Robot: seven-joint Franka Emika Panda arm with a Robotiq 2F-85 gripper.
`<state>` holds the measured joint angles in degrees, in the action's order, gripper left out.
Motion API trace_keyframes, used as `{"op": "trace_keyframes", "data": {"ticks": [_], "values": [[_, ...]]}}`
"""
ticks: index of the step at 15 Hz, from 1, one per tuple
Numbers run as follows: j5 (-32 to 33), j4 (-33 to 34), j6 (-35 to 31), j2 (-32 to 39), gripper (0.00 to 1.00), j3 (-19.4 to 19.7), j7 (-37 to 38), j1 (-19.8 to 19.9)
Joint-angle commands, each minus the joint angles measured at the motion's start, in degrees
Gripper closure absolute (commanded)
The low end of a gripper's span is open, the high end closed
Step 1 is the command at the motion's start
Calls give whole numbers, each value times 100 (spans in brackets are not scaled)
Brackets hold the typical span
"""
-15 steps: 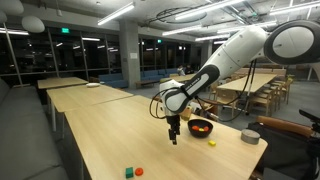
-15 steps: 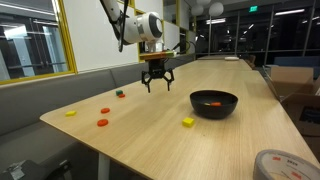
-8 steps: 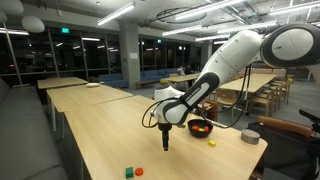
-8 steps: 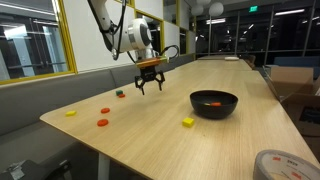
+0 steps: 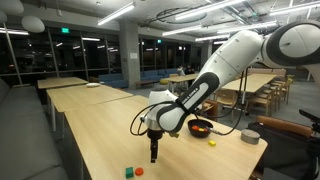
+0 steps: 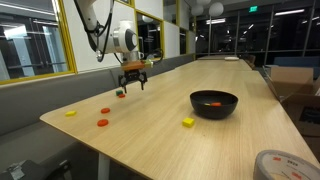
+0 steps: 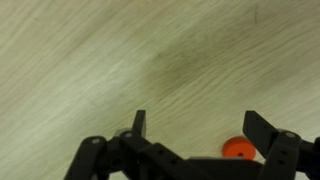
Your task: Put the orange discs in the bowl
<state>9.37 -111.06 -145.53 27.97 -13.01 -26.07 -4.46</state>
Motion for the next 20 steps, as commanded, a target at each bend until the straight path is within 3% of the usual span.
{"op": "trace_keyframes", "data": {"ticks": [1, 9, 20], "values": [[-338, -26, -210, 91, 0, -235, -229, 61], [-423, -48, -742, 362, 0, -470, -190, -20], [-206, 102, -757, 554, 0, -472, -92, -339]]}}
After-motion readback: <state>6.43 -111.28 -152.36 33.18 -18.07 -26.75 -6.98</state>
